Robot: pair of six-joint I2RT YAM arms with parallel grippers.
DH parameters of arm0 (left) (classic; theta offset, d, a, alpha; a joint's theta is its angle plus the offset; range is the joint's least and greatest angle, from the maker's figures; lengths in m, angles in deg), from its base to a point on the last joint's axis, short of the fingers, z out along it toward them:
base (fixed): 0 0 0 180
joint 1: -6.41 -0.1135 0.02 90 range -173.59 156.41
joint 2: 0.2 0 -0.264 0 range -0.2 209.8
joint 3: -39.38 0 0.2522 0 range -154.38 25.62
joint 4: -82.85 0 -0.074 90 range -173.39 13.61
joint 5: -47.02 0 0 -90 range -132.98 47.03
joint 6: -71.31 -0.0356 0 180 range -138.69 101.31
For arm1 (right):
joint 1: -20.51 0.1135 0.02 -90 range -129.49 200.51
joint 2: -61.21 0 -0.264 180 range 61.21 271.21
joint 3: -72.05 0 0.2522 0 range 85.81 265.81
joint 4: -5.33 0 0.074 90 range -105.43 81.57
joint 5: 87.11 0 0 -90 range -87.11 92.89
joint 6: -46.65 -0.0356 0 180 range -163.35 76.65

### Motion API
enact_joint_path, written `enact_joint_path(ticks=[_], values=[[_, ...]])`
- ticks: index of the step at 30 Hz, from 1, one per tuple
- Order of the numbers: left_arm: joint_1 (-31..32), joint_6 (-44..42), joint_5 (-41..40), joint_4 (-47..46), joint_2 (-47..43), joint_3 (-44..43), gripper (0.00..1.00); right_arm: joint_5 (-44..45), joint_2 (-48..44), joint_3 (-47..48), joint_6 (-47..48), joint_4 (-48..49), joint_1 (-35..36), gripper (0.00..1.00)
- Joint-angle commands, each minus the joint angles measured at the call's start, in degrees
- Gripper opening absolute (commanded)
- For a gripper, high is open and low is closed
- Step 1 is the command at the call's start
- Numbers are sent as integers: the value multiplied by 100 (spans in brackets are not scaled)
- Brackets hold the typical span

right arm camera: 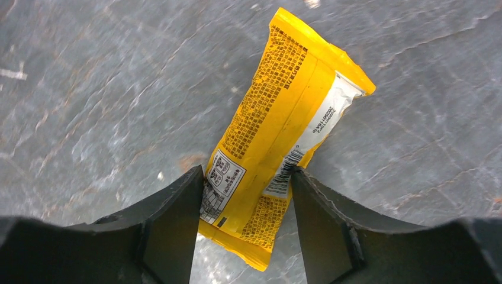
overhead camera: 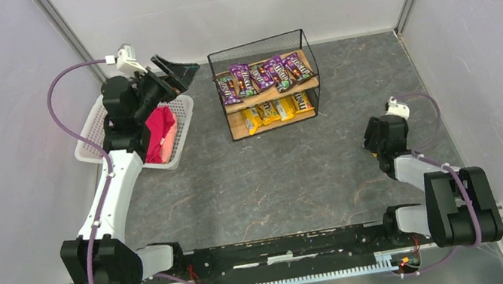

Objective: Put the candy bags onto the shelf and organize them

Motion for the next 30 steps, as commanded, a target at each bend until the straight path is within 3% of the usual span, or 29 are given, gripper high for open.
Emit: enact_joint_path(ticks=[1, 4, 10, 15, 17, 21, 30], values=[[-24, 138, 97, -331, 28, -29, 100, -70, -95, -56, 280, -1062, 695, 61], [-17, 136, 90, -322, 50, -29, 100, -433, -168, 17, 442, -1272, 1220, 60], [-18, 111, 67, -310, 94, -29, 100, -739, 135, 381, 796, -1756, 2968, 61], [-9, 53, 15, -266, 122, -40, 100, 133, 537, 1106, 1220, -2149, 5164, 60], [3, 21, -21, -241, 133, -47, 100, 254, 717, 1389, 1435, -2227, 5665, 61], [4, -35, -80, -174, 151, -64, 100, 370, 920, 1652, 1540, -2218, 5980, 64], [0, -83, -94, -105, 66, -121, 100, -248, -91, 1491, 478, -2071, 5957, 92]])
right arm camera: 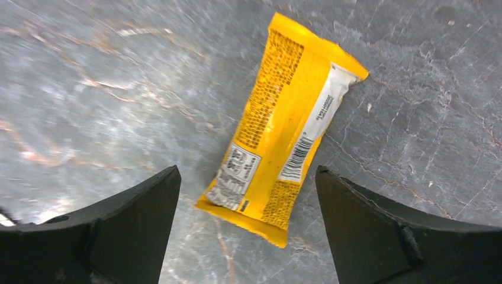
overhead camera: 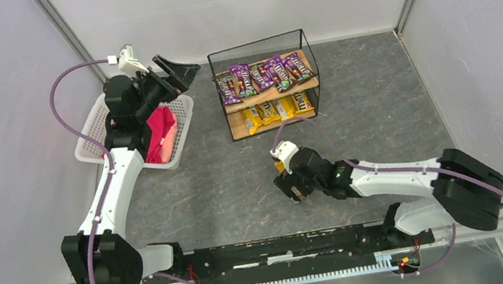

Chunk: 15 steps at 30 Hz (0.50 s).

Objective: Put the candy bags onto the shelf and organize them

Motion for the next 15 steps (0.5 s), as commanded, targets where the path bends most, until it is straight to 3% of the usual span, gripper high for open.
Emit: enact_joint_path(ticks=[1, 5, 8, 15], values=[[-1, -86, -63, -109, -79, -125, 100, -338, -751, -109, -884, 106, -67, 92], [1, -75, -63, -109, -89, -120, 100, -974, -1145, -591, -1965, 244, -610, 92], [4, -62, -54, -109, -93, -117, 100, -1574, -1480, -1141, -2687, 489, -1074, 84], [67, -77, -80, -118, -118, -108, 100, -1716, -1978, -1792, -3227, 700, -1554, 79]])
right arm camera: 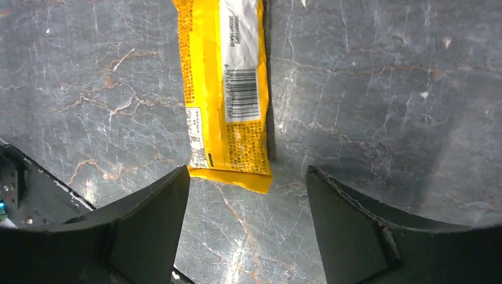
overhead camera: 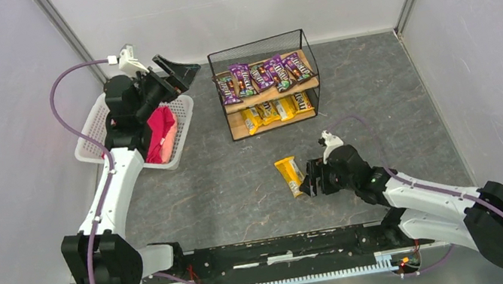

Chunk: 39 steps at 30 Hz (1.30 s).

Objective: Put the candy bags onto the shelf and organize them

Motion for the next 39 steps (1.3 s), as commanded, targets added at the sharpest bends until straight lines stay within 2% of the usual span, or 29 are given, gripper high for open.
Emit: enact_joint_path(ticks=[1, 5, 8, 12, 17, 23, 27, 31, 39], values=[[59, -79, -52, -122, -118, -108, 100, -292, -40, -239, -509, 253, -94, 79], [103, -109, -91, -106, -101, -99, 100, -419, 308, -200, -410, 323, -73, 74], [110, -123, -114, -87, -92, -108, 100, -73, 413, -15, -223, 74, 98, 72], [115, -123, -101, -87, -109, -117, 100, 591, 726, 316, -30, -419, 432, 63], [114, -132, -111, -72, -92, -117, 100, 1001, 1057, 462, 21, -491, 729, 48], [114, -132, -99, -70, -104, -126, 100, 1163, 804, 438, 197, -151, 866, 29], [114, -132, -96, -70, -101, -126, 100, 1116, 588, 355, 473, 414, 892, 17], [114, -128, -101, -70, -92, -126, 100, 1103, 721, 469, 847, 797, 896, 9], [114, -183, -125, -26, -91, -156, 100, 1132, 1507, 1180, 1746, 1037, 926, 1]])
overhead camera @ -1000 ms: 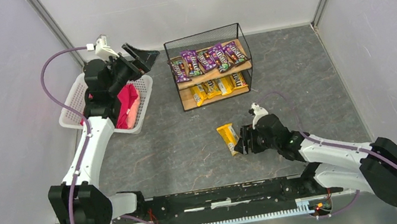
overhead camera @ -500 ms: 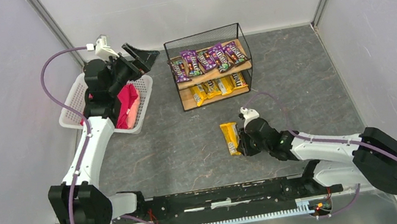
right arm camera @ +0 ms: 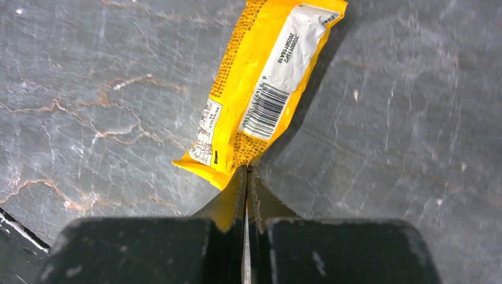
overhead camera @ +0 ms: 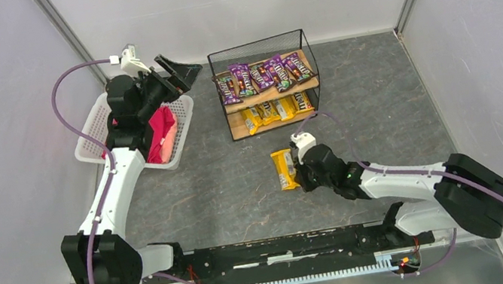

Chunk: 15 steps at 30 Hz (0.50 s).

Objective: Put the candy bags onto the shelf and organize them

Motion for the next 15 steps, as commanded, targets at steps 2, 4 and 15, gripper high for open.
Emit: enact_joint_path(ticks=[2, 4, 15], values=[[11, -183, -35, -33, -82, -161, 100, 58, 375, 726, 1038, 332, 46, 1], [9, -183, -35, -24, -60, -169, 100, 137, 561, 1071, 1340, -20, 49, 1], [3, -153, -4, -36, -48, -170, 100, 502, 150, 974, 76, -1063, -386, 54]])
